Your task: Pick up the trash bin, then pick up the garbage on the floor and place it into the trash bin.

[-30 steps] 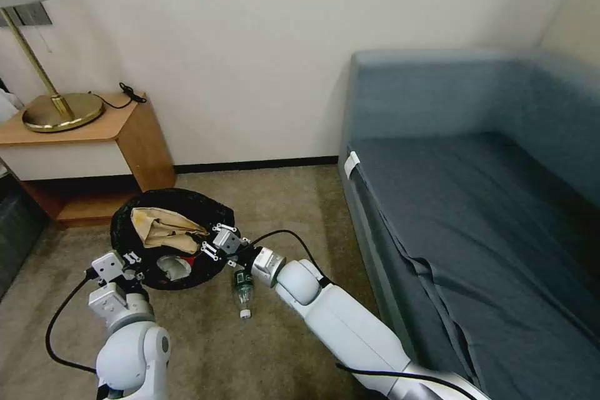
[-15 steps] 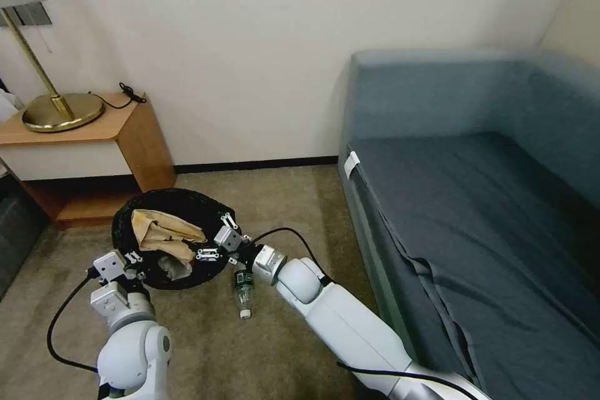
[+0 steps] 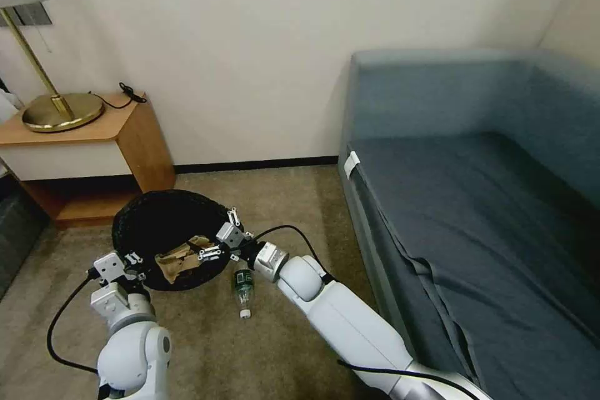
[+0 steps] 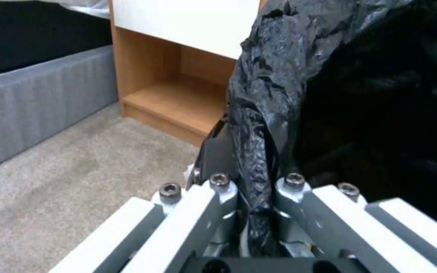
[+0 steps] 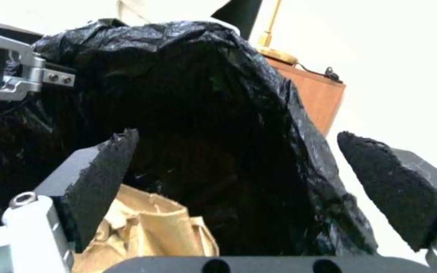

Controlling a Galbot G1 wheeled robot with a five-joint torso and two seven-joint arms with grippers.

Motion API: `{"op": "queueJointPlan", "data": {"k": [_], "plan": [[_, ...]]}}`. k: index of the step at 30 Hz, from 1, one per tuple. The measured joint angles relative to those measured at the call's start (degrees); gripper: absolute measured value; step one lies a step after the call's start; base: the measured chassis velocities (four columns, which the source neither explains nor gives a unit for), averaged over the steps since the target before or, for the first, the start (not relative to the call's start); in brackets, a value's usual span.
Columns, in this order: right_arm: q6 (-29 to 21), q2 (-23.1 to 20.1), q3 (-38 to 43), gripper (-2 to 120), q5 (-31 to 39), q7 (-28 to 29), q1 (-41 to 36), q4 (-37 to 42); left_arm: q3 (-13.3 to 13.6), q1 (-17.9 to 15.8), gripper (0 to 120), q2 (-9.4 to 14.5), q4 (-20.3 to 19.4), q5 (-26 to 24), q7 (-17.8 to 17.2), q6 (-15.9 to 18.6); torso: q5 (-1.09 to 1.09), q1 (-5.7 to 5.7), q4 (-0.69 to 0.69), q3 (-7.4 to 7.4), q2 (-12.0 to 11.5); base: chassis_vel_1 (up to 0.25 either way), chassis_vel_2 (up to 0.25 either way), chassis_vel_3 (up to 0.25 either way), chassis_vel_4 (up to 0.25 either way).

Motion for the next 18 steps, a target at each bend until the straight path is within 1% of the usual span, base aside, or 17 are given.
{"op": "queueJointPlan", "data": {"k": [17,18], "plan": [[-1.4,-0.2,4.3,100,2.7,0.9,3.0,3.7,-0.3,0.3,3,0.0,0.2,0.0,0.0,-0.2,0.00,0.00,0.00,0.00,0.0,0.000,0.000,0.000,0.000],[-1.7,-0.3,5.1,100,3.1,1.7,3.2,4.3,-0.4,0.5,3,0.0,0.2,-0.1,0.1,-0.2,0.00,0.00,0.00,0.00,0.0,0.000,0.000,0.000,0.000]]}}
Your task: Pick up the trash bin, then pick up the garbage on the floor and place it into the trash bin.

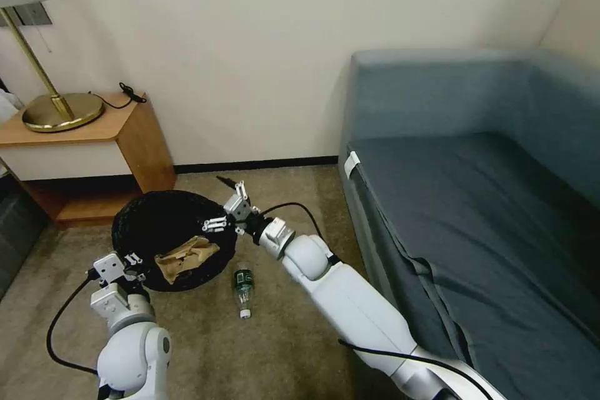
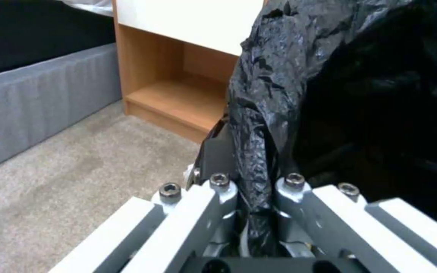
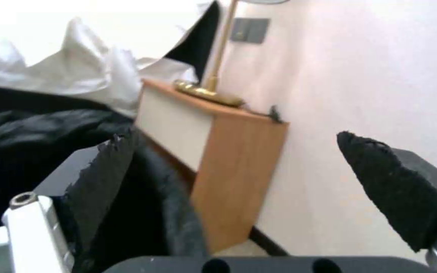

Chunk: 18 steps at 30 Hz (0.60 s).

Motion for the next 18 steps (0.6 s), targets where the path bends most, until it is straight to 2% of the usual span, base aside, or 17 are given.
{"op": "queueJointPlan", "data": {"k": [4,12,15,18], "plan": [[-0.4,-0.2,1.2,100,0.5,1.3,0.4,0.5,0.0,0.0,3,0.0,0.0,-0.1,0.0,0.0,0.00,0.00,0.00,0.00,0.0,0.000,0.000,0.000,0.000],[-1.2,-0.4,2.3,100,1.3,8.2,1.0,-0.4,0.1,-0.2,3,0.0,0.0,-0.1,0.1,0.0,0.00,0.00,-0.01,0.00,0.0,0.000,0.000,0.000,0.000],[-2.3,-0.8,2.3,100,1.2,13.8,1.6,-1.1,-0.1,-0.1,3,0.0,-0.1,-0.2,0.1,0.0,-0.02,0.00,-0.01,0.00,0.0,0.000,0.000,0.000,0.000],[-2.9,-0.6,2.1,100,1.5,16.9,2.0,-2.2,-0.2,-0.1,3,0.0,-0.1,-0.3,0.1,0.0,-0.01,0.00,-0.01,0.00,0.0,0.000,0.000,0.000,0.000]]}}
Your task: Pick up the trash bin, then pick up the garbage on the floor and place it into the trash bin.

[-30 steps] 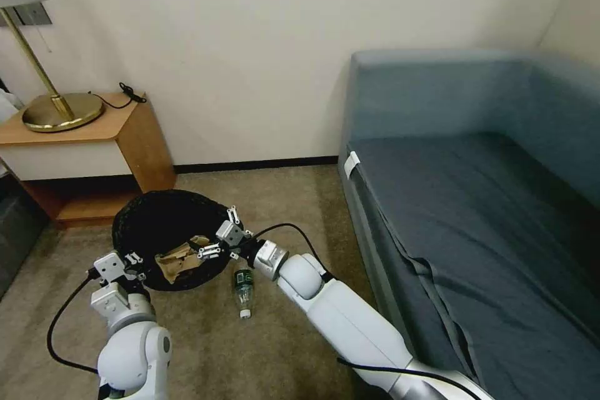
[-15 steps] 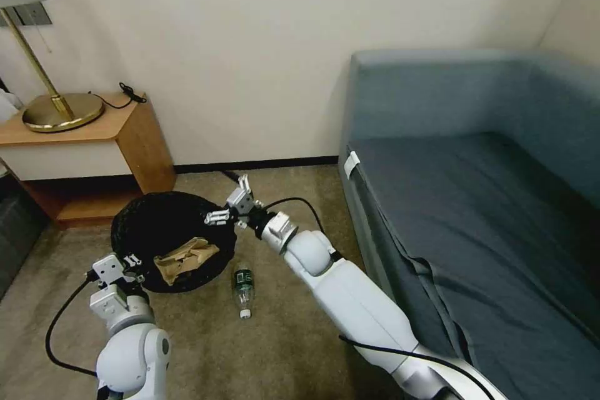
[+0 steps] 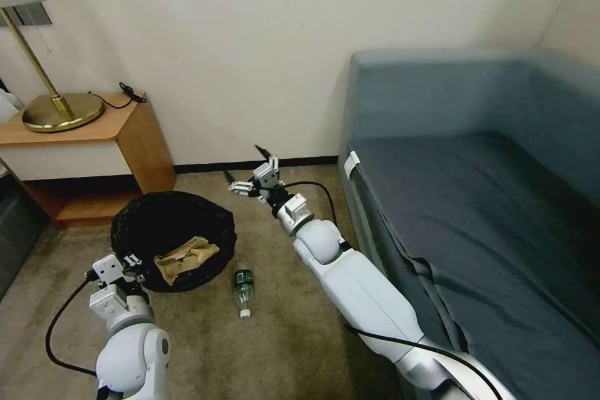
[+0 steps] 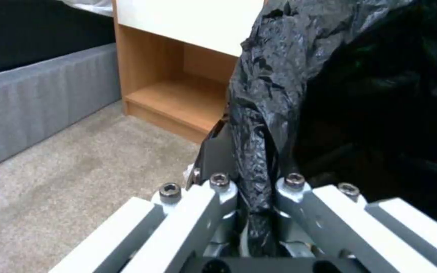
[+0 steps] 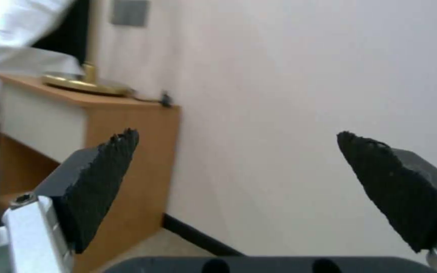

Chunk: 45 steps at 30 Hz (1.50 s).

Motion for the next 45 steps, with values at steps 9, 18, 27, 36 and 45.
{"op": "queueJointPlan", "data": {"k": [9,18,27,36,45], "plan": [[-8.3,1.9,-0.3,100,2.2,9.5,1.3,-4.5,-0.4,0.0,3,0.0,-0.5,-0.2,0.0,0.0,0.00,0.00,0.01,0.00,0.0,0.000,0.000,0.000,0.000],[-13.7,3.2,-0.3,100,5.4,12.8,2.0,-8.1,-0.5,0.2,3,0.0,-0.6,-0.4,0.0,0.0,0.01,0.00,0.00,0.00,0.0,0.000,0.000,0.000,0.000],[-17.6,4.9,-0.3,100,10.0,14.1,2.9,-13.1,-0.5,0.3,3,0.0,-0.9,-0.4,0.1,0.0,0.00,0.00,0.01,0.00,0.0,0.000,0.000,0.000,0.000],[-22.2,5.9,0.0,100,13.4,14.1,4.1,-16.6,-0.3,0.5,3,0.0,-1.1,-0.4,0.1,0.0,0.01,0.00,0.00,0.00,0.0,0.000,0.000,0.000,0.000],[-26.5,5.9,-0.5,100,15.6,13.1,4.1,-18.9,-0.4,1.0,3,0.0,-1.7,-0.5,0.1,0.0,0.02,0.00,0.01,0.00,0.0,0.000,0.000,0.000,0.000]]}}
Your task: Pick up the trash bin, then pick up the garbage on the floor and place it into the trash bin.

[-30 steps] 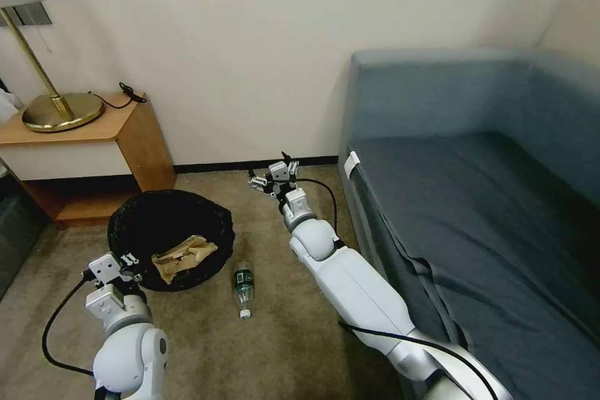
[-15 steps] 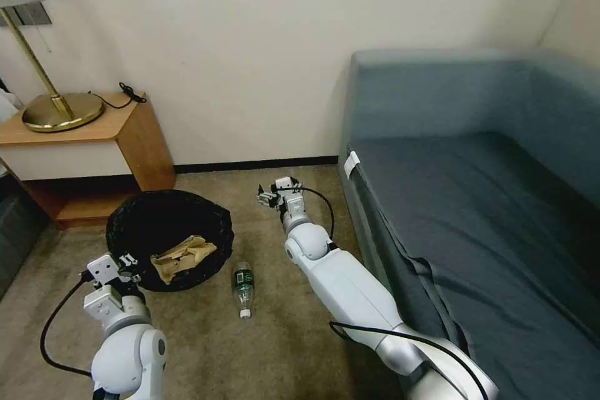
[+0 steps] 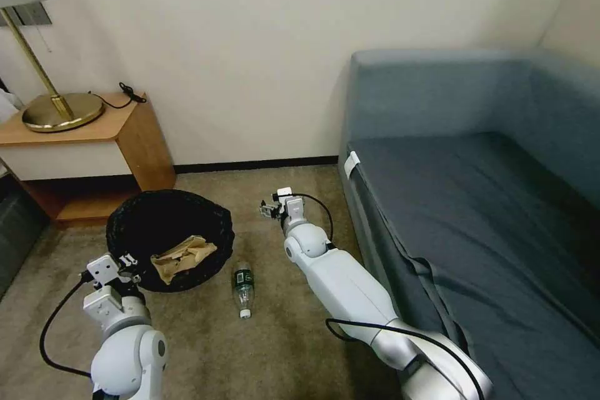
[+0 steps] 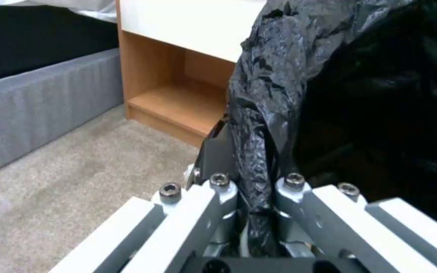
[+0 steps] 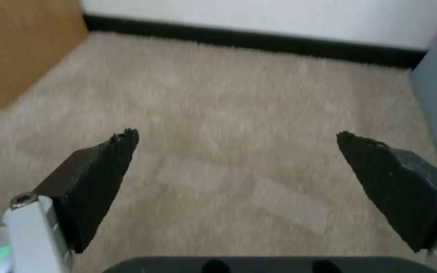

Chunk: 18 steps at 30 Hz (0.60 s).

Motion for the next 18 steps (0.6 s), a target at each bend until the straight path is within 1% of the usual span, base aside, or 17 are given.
{"op": "queueJointPlan", "data": {"k": [4,7,14,18], "plan": [[-0.8,0.0,0.0,100,0.6,-0.2,0.0,-1.7,0.0,0.1,3,0.0,-0.2,-0.1,0.0,0.0,0.00,0.00,0.00,0.00,0.0,0.000,0.000,0.000,0.000],[-2.5,0.0,-0.2,100,2.5,-0.7,0.0,-4.9,0.0,0.2,3,0.0,-1.0,-0.9,0.0,0.1,0.00,0.00,-0.01,0.00,0.0,0.000,0.000,0.000,0.000],[-2.6,0.0,-0.3,100,2.4,-2.7,-0.6,-6.2,-0.1,0.5,3,0.0,-1.1,-1.1,0.0,0.1,0.00,0.00,-0.01,0.00,0.0,0.000,0.000,0.000,0.000],[-2.2,0.0,-1.0,100,1.3,-4.8,-1.3,-6.5,-0.2,0.6,3,0.0,-1.3,-1.1,0.0,0.1,0.00,0.00,0.00,0.00,0.0,0.000,0.000,0.000,0.000]]}}
